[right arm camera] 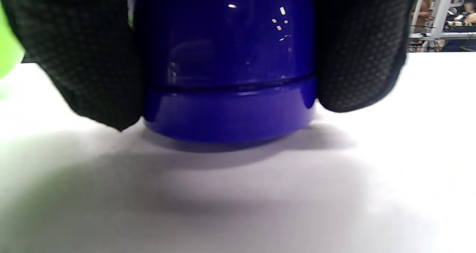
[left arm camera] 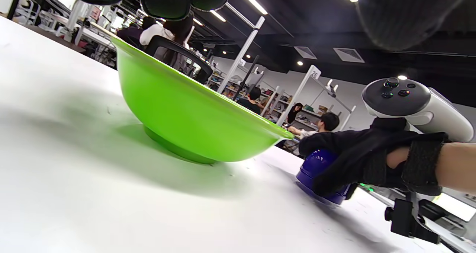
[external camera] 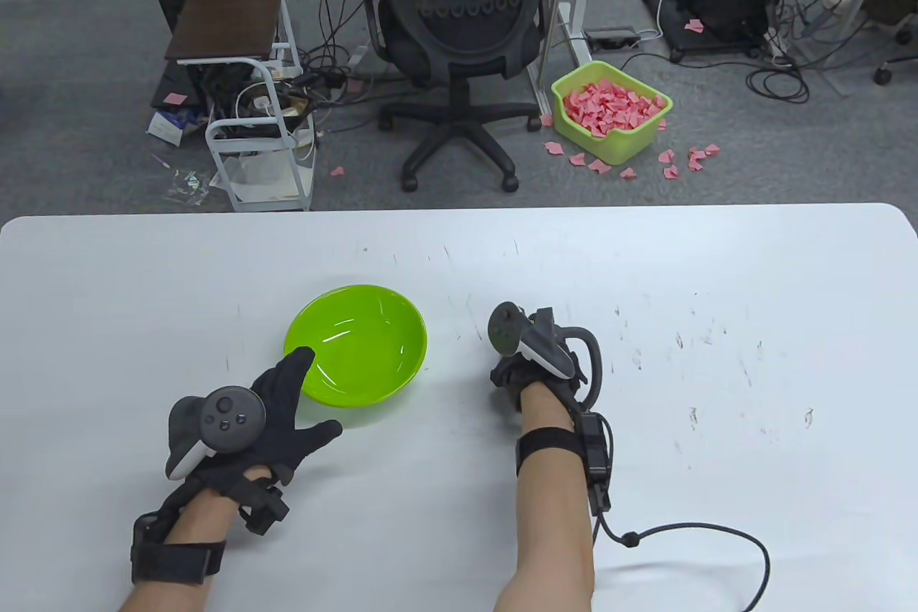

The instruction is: Pour dice into bowl

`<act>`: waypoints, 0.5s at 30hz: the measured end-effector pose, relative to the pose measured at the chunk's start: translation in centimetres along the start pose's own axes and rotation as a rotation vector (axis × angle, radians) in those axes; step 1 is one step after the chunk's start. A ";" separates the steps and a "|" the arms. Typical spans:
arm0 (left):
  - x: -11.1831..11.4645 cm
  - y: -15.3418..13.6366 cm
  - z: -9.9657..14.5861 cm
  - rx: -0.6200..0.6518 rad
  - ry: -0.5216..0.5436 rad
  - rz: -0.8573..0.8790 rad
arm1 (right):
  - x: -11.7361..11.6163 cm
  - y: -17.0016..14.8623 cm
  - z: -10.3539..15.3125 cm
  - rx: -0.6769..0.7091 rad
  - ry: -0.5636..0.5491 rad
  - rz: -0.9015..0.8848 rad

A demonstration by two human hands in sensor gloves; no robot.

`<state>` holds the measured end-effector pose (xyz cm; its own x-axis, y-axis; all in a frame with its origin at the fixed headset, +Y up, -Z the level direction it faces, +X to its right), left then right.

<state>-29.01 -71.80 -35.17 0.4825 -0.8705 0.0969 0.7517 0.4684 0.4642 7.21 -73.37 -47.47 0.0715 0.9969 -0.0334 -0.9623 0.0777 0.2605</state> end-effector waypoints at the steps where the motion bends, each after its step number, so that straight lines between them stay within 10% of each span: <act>1: 0.2 0.2 -0.1 0.010 -0.004 0.009 | 0.3 -0.1 0.1 0.017 0.001 -0.002; 15: 2.5 2.1 -0.7 0.087 -0.044 0.081 | 5.9 1.8 3.4 0.230 -0.108 -0.106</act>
<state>-25.91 -72.85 -34.53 0.5181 -0.8372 0.1749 0.6685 0.5240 0.5278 6.82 -67.27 -43.91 0.2080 0.9777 0.0275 -0.8641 0.1705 0.4735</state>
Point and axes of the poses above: the tracker on the back of each hand, its own y axis roughly to the thumb side, its own z axis roughly from the fingertips to the wrist, x = y × z, the point moved 1 cm from there along -z, roughly from the wrist to the fingertips, and after that the axes turned 10 degrees about x, right-handed, at the moved point
